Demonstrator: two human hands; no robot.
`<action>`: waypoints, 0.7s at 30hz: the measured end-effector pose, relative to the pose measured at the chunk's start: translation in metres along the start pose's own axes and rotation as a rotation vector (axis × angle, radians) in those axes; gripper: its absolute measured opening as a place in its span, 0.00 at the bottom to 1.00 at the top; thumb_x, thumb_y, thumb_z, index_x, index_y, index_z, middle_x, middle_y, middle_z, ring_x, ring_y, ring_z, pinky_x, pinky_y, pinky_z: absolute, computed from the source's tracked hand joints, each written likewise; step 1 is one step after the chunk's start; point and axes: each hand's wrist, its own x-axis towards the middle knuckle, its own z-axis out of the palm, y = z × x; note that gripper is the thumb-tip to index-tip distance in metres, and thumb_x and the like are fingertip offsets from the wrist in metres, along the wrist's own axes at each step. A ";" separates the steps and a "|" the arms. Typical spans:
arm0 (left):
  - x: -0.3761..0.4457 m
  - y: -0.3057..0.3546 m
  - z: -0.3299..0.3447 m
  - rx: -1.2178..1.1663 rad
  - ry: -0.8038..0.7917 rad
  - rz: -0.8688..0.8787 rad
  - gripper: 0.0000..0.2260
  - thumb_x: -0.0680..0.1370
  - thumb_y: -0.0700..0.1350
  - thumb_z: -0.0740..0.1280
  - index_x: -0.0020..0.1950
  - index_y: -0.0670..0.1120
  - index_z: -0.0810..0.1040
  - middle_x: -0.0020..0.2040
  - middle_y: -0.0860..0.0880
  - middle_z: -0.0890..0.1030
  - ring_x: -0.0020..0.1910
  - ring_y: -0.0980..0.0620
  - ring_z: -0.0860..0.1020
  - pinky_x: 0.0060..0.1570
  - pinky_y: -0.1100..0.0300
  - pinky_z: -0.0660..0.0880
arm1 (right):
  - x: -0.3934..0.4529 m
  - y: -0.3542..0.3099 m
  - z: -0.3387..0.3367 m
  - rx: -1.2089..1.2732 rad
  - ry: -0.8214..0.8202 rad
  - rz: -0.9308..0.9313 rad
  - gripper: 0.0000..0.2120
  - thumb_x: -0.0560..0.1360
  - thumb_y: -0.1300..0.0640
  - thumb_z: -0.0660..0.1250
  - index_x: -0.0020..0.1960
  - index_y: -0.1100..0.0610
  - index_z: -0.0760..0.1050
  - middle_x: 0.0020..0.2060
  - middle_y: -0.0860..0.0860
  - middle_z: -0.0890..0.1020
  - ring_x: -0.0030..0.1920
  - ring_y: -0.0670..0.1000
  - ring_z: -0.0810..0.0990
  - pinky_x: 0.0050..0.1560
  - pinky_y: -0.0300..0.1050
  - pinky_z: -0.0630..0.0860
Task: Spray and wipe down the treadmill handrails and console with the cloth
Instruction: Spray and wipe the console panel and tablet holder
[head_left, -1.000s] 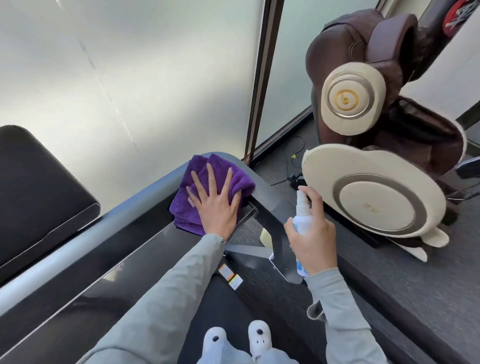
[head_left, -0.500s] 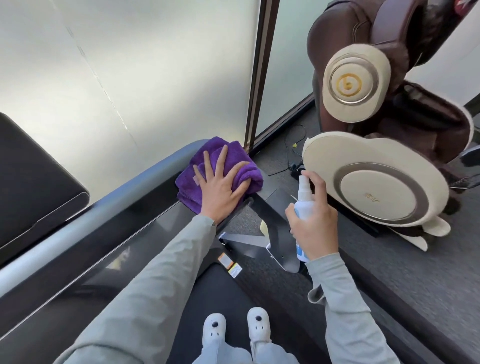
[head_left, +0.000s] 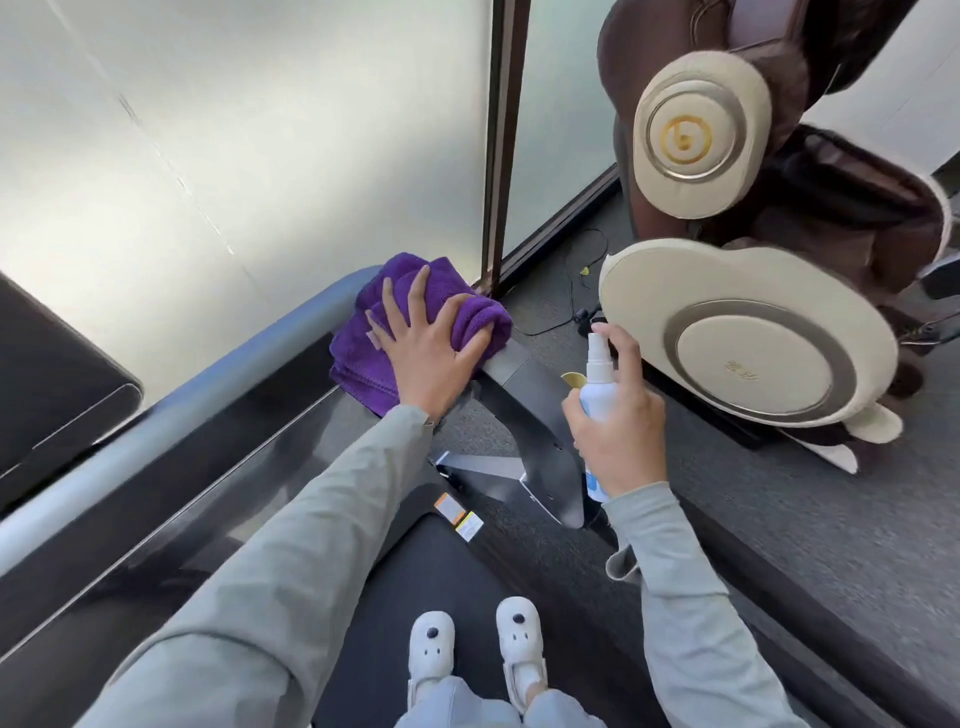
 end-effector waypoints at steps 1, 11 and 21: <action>-0.010 0.005 0.001 -0.027 -0.007 0.017 0.20 0.75 0.63 0.62 0.63 0.58 0.76 0.79 0.52 0.56 0.78 0.40 0.44 0.70 0.29 0.44 | 0.000 0.001 -0.001 -0.004 -0.008 -0.001 0.31 0.67 0.69 0.68 0.68 0.57 0.70 0.49 0.55 0.81 0.40 0.64 0.77 0.46 0.53 0.74; 0.006 0.019 -0.001 0.170 -0.073 0.062 0.23 0.73 0.66 0.63 0.65 0.59 0.76 0.77 0.49 0.60 0.77 0.36 0.45 0.69 0.29 0.38 | -0.003 0.022 -0.029 -0.006 -0.007 -0.012 0.31 0.68 0.67 0.69 0.68 0.49 0.66 0.47 0.53 0.80 0.38 0.61 0.75 0.40 0.44 0.63; -0.053 0.069 0.014 -0.010 -0.046 0.021 0.17 0.71 0.60 0.68 0.57 0.56 0.80 0.77 0.52 0.60 0.78 0.40 0.44 0.65 0.28 0.54 | -0.011 0.032 -0.051 0.044 0.047 0.015 0.32 0.69 0.67 0.69 0.67 0.46 0.64 0.51 0.51 0.81 0.40 0.63 0.77 0.42 0.49 0.70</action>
